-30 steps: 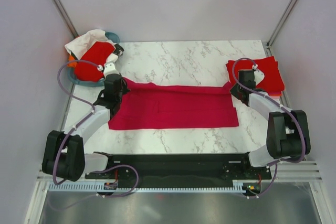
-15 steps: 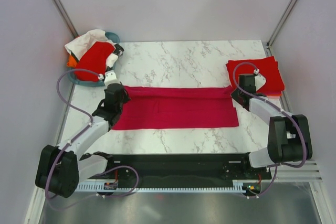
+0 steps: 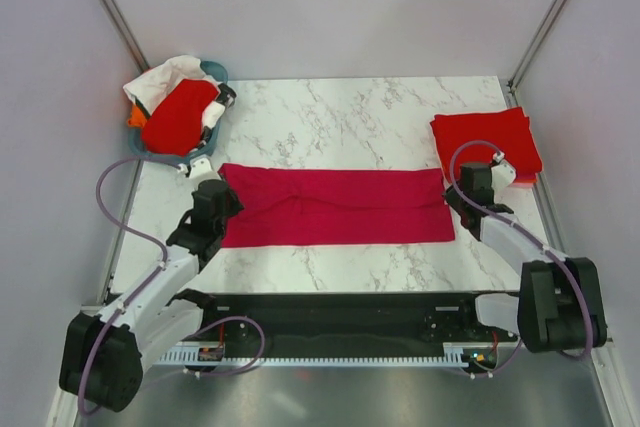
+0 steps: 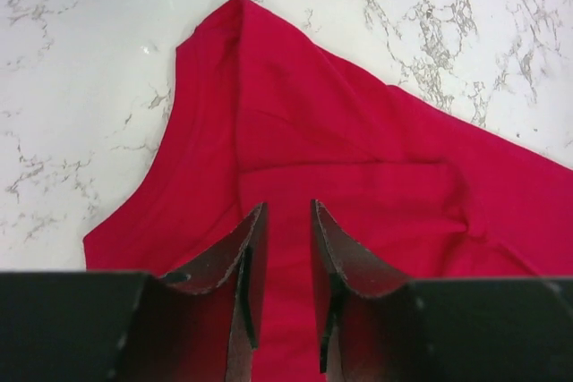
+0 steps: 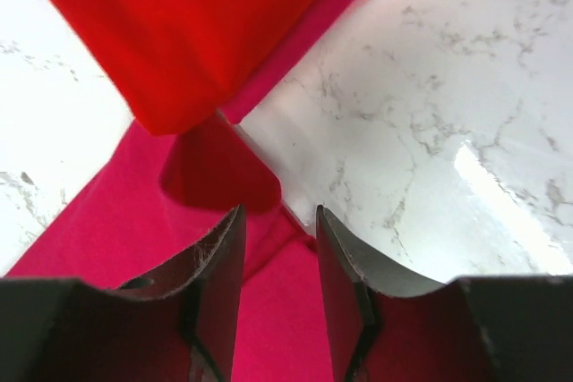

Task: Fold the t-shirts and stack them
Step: Fold the tshirt

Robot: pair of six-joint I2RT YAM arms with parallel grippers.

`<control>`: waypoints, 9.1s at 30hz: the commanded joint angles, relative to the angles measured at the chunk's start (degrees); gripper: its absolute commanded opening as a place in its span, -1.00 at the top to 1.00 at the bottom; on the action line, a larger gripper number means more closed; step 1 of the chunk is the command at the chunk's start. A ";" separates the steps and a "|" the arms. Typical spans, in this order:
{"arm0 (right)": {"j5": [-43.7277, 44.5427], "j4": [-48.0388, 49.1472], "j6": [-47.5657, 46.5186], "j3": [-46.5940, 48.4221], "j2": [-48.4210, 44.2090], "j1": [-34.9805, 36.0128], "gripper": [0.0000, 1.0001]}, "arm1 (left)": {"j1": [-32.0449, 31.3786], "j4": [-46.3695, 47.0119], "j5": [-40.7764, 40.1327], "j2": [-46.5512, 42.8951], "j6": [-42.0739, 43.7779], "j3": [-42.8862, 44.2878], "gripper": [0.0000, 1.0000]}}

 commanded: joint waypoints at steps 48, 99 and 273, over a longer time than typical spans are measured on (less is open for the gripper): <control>-39.23 13.17 -2.43 48.19 48.89 36.26 -0.01 | 8.28 -18.69 8.39 44.19 -17.50 32.49 0.04; -47.05 15.27 -12.97 51.61 51.79 38.72 -0.13 | 9.78 -23.17 6.98 41.83 -19.09 30.73 0.06; -32.72 -2.05 -9.55 65.94 55.22 47.95 1.00 | 14.26 -12.28 27.28 11.85 -19.27 3.66 0.18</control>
